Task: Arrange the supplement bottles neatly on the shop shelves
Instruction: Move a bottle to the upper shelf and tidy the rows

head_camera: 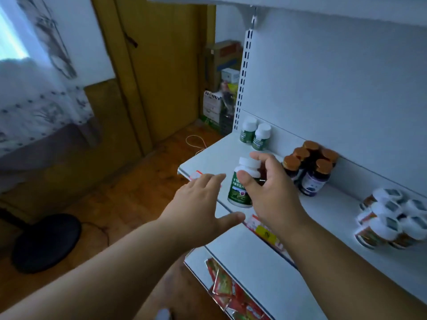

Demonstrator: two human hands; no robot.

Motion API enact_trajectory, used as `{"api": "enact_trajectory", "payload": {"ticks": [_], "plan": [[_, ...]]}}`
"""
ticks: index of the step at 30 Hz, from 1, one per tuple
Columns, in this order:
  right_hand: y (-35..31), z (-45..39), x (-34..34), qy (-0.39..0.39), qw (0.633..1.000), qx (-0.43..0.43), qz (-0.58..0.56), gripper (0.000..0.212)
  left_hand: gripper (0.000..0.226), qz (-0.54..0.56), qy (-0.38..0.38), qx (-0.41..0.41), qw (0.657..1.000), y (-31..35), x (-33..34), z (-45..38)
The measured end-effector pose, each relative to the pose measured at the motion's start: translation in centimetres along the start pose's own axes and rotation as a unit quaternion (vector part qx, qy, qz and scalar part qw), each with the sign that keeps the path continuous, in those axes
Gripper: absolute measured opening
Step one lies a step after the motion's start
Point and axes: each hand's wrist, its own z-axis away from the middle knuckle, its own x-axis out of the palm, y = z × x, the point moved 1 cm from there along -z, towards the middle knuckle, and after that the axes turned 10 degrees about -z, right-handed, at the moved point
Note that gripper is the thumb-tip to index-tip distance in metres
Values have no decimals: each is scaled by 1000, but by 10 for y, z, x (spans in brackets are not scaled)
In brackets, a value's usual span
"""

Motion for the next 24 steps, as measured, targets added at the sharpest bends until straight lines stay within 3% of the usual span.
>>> {"api": "enact_trajectory", "payload": {"ticks": [5, 11, 15, 24], "plan": [[16, -98, 33, 39, 993, -21, 111, 56, 92, -34, 10, 39, 999, -43, 11, -112], [55, -204, 64, 200, 958, -6, 207, 55, 99, -122, -6, 143, 982, -89, 37, -253], [81, -235, 97, 192, 946, 21, 260, 48, 98, -163, -54, 221, 960, -127, 70, -305], [83, -270, 95, 223, 915, 91, 324, 39, 99, -143, -39, 286, 947, -126, 80, -349]]}}
